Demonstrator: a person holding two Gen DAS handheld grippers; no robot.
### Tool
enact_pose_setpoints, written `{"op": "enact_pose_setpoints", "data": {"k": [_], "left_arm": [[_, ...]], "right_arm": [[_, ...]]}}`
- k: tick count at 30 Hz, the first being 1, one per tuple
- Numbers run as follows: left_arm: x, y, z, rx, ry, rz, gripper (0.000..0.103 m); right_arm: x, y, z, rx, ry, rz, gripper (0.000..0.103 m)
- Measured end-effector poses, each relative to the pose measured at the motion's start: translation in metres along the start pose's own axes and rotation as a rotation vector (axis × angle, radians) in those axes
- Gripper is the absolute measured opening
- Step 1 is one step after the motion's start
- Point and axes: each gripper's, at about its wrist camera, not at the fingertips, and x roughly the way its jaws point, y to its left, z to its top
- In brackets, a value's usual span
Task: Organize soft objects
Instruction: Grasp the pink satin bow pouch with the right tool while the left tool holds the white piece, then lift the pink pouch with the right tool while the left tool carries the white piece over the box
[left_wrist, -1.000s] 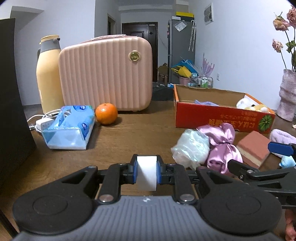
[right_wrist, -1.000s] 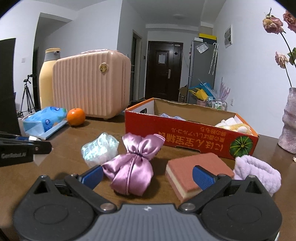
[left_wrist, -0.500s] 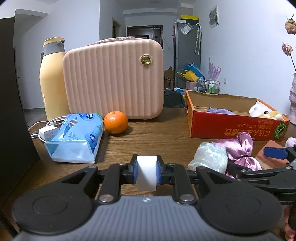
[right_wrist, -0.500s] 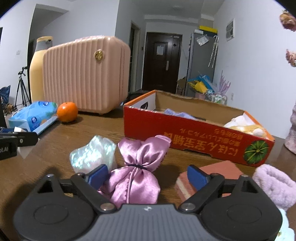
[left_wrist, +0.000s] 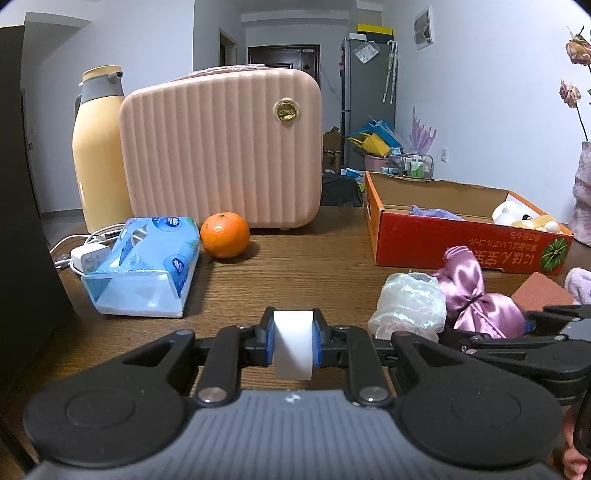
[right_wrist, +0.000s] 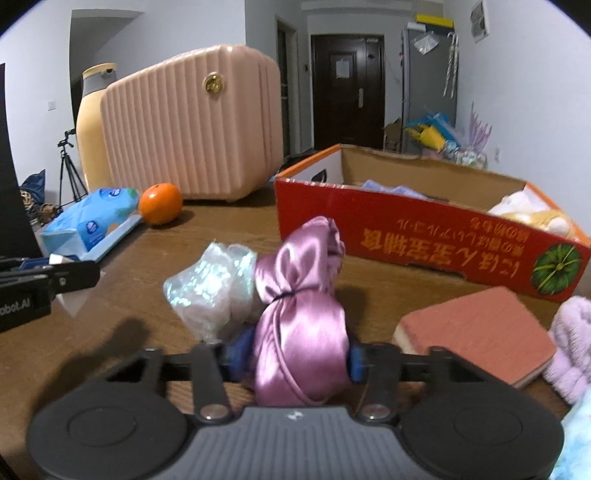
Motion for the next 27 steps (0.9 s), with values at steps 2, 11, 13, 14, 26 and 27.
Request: {"op": "enact_pose_setpoints", "data": {"k": [2,11,13,14,26,27], "left_arm": [[0.000,0.000,0.000,-0.002,0.001,-0.002,0.019],[-0.002,0.003,0.001,-0.022,-0.003,-0.003,0.019],[-0.004,0.003,0.001,-0.027,-0.011,0.001,0.019],[-0.005,0.003,0.001,-0.028,-0.017,0.005,0.019],[-0.019,-0.013,0.014,-0.073,-0.082,0.019,0.019],[-0.020,-0.016,0.016,-0.075,-0.088,0.017,0.019]], "right_arm": [[-0.002,-0.001,-0.001,0.007,-0.005,0.002,0.040],[-0.007,-0.005,0.001,0.029,-0.037,0.011,0.033],[-0.009,-0.006,0.002,0.030,-0.047,0.010,0.033],[-0.010,-0.006,0.003,0.031,-0.053,0.010,0.033],[-0.040,-0.014,0.015,0.029,-0.162,0.010,0.033],[-0.043,-0.015,0.017,0.030,-0.172,0.011,0.033]]}}
